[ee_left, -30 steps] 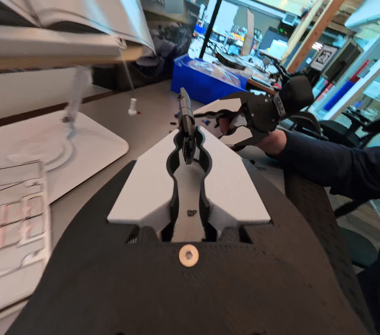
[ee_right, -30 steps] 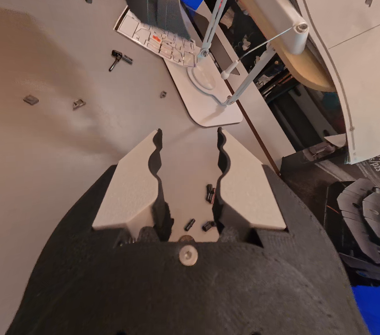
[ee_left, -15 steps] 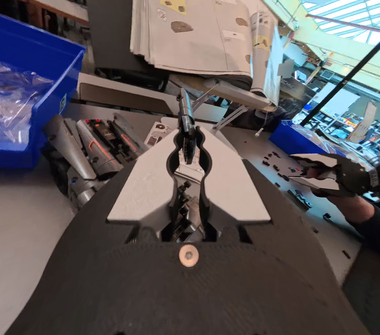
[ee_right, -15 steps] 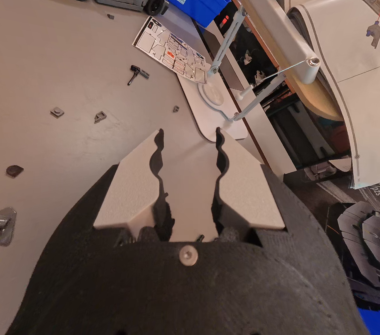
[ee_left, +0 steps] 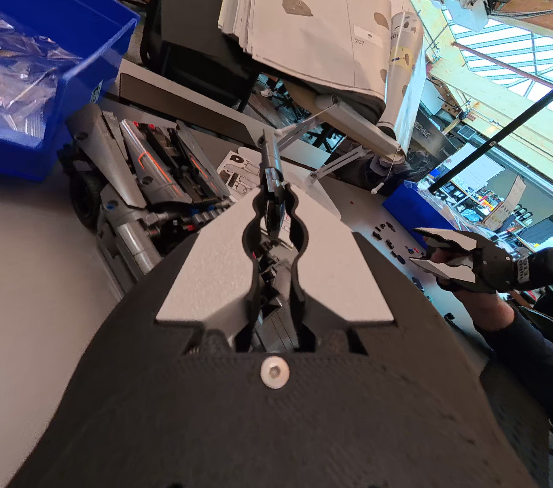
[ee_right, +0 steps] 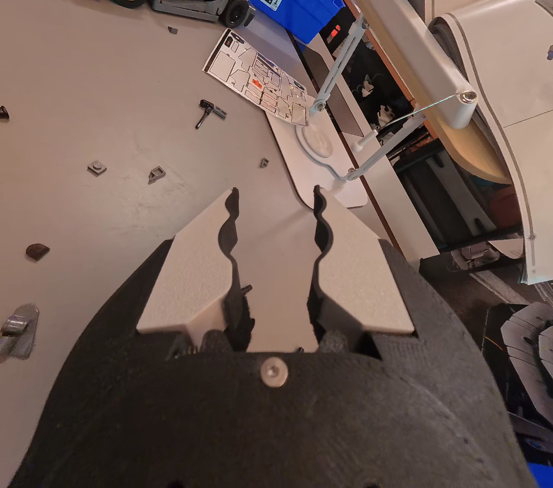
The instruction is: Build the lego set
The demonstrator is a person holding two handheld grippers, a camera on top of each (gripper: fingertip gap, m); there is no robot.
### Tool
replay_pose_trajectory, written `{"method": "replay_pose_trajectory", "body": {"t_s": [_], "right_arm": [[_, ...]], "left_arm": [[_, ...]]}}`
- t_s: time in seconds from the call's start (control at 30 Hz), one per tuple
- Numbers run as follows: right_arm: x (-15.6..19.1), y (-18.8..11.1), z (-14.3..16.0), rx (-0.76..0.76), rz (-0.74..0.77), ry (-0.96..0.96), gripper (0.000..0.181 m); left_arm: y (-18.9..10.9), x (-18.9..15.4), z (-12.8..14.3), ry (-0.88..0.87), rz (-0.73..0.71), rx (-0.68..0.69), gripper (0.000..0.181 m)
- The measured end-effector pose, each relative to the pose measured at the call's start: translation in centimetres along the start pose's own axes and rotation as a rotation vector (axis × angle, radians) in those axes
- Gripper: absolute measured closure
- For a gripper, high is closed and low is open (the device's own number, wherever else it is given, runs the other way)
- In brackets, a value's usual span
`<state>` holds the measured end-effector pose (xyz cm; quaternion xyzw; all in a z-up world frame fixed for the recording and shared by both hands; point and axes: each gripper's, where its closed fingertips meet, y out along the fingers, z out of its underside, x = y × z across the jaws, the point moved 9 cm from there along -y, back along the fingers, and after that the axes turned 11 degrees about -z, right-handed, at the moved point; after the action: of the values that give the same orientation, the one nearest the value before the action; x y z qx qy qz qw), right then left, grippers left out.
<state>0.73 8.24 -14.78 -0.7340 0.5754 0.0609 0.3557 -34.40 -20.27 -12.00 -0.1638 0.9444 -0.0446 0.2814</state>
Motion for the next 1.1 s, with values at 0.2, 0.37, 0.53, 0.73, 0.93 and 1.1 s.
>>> {"method": "replay_pose_trajectory", "body": {"t_s": [0.2,0.37,0.53,0.73,0.93,1.1], "right_arm": [[0.1,0.0,0.0,-0.002,-0.007,0.001,0.132],[0.1,-0.1,-0.1,-0.005,-0.009,-0.001,0.132],[0.1,-0.2,-0.2,-0.009,-0.013,0.001,0.133],[0.1,-0.2,-0.3,-0.010,-0.014,0.000,0.133],[0.1,-0.2,-0.3,-0.009,-0.014,0.004,0.133],[0.2,-0.2,-0.4,-0.008,-0.017,-0.004,0.133]], "left_arm": [[-0.8,-0.4,1.5,-0.035,-0.016,0.006,0.171],[-0.6,-0.6,1.7,-0.020,-0.037,-0.003,0.171],[-0.5,0.3,1.5,-0.106,-0.035,-0.056,0.171],[-0.8,1.4,1.3,-0.285,0.034,-0.156,0.171],[-1.0,1.2,1.1,-0.267,0.045,-0.167,0.171],[-1.1,1.1,1.0,-0.264,0.058,-0.180,0.171]]}}
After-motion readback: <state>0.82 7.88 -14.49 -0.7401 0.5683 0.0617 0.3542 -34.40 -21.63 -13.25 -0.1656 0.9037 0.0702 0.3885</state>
